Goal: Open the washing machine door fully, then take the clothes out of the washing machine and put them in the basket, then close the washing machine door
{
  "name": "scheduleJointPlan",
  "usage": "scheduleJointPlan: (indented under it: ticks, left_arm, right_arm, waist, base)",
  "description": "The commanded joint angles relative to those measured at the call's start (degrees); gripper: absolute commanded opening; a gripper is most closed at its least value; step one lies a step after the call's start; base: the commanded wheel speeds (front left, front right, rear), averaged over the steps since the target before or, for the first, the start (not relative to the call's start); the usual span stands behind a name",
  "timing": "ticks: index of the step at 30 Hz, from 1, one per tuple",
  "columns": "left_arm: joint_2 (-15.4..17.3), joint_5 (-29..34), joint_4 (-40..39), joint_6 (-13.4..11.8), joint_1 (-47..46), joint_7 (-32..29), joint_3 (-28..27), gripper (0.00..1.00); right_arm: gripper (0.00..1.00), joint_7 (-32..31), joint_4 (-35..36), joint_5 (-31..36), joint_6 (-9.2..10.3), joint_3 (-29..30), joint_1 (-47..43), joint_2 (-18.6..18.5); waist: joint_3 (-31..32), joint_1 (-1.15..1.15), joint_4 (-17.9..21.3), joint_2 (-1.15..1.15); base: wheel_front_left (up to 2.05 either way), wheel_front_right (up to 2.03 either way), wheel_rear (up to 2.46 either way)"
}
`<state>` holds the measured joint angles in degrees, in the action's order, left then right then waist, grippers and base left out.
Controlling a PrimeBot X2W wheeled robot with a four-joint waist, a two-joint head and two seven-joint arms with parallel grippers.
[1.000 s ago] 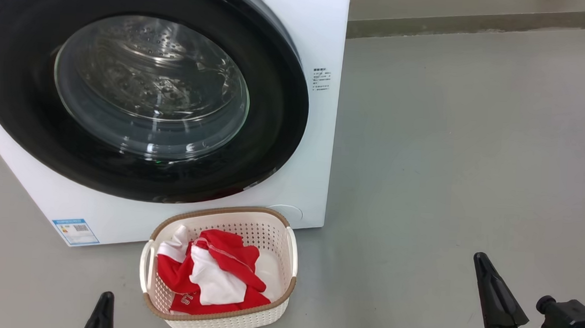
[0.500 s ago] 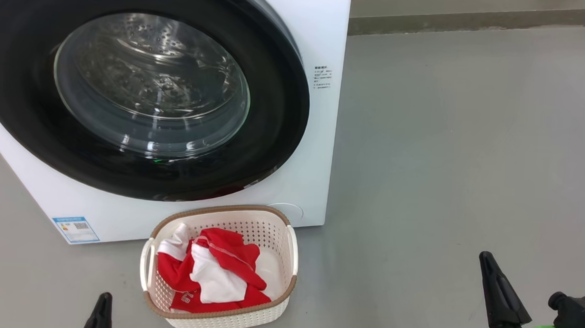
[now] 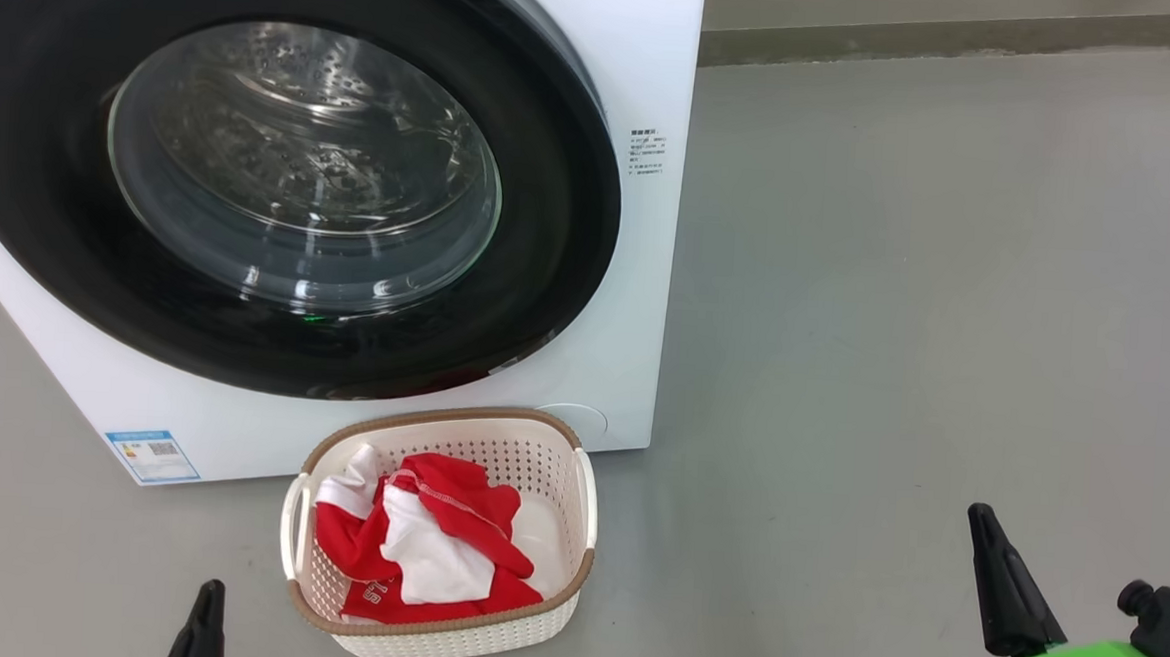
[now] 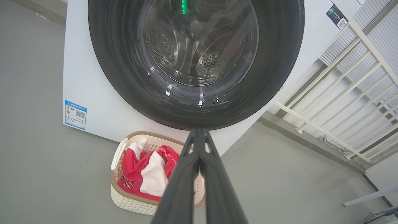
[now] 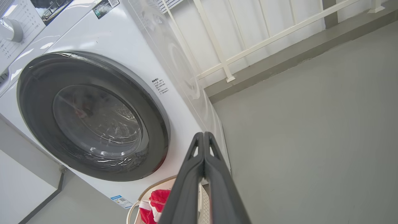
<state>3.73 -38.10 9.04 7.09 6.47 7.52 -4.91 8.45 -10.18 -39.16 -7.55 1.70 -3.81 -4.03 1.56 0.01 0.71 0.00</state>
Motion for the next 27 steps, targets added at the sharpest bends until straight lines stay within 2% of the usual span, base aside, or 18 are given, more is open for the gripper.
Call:
scheduleJointPlan:
  ticks: [1,27]
  left_arm:
    - [0.40,-1.81,-1.00,0.13,-2.91,-0.30,-0.72,0.00]
    - [0.02,-17.50,0.80,0.21,-5.84,-4.44,-1.01,0.00]
  right_arm:
    - [0.00,-0.33,1.25,-1.64,0.01,0.21,3.09,-0.55]
    - [0.00,-4.45,-0.26,-17.35,0.03,1.27,5.13,-0.28]
  waist:
    - [-0.03,-0.01,-0.01,0.00]
    - [-0.54,-0.01,-0.22,0.00]
  base:
    - [0.00,0.00,0.00]
    - [0.00,0.00,0.00]
